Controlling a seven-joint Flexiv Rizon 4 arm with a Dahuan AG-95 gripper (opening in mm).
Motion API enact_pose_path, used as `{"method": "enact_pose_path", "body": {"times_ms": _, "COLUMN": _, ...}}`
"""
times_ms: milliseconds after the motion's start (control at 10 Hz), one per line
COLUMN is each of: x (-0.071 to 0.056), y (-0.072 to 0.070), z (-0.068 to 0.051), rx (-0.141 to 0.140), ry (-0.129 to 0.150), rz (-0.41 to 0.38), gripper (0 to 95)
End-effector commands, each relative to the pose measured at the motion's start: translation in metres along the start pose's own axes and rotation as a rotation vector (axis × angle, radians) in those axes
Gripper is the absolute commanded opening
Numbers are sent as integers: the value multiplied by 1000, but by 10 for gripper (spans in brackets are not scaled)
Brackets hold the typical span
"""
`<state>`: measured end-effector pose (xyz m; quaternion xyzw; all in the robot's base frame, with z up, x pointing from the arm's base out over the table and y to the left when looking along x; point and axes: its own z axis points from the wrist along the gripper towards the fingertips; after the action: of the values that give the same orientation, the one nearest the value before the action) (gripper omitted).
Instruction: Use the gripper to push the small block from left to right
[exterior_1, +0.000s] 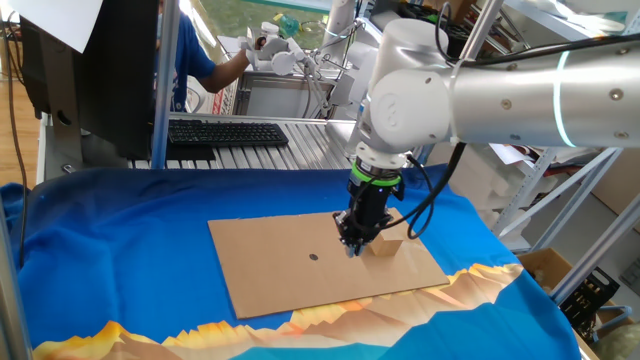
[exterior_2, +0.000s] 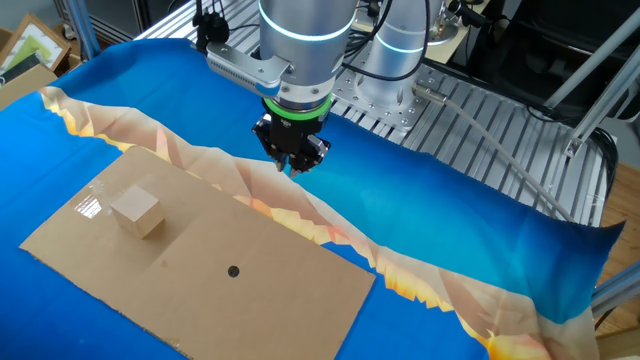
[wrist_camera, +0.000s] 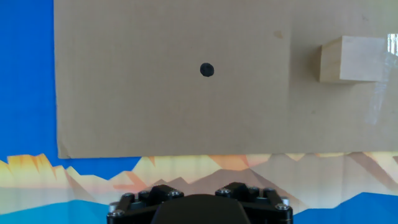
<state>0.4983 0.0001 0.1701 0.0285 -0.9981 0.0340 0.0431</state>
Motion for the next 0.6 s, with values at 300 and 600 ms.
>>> {"method": "enact_pose_path", "body": {"times_ms": 300, "x": -1, "y": 0, "z": 0, "rx": -3, "ry": -1, "rz": -7, "gripper": 0}}
{"method": "enact_pose_path", "body": {"times_ms": 600, "x": -1, "y": 0, "z": 0, "rx": -3, "ry": -1, "rz": -12, "gripper": 0}}
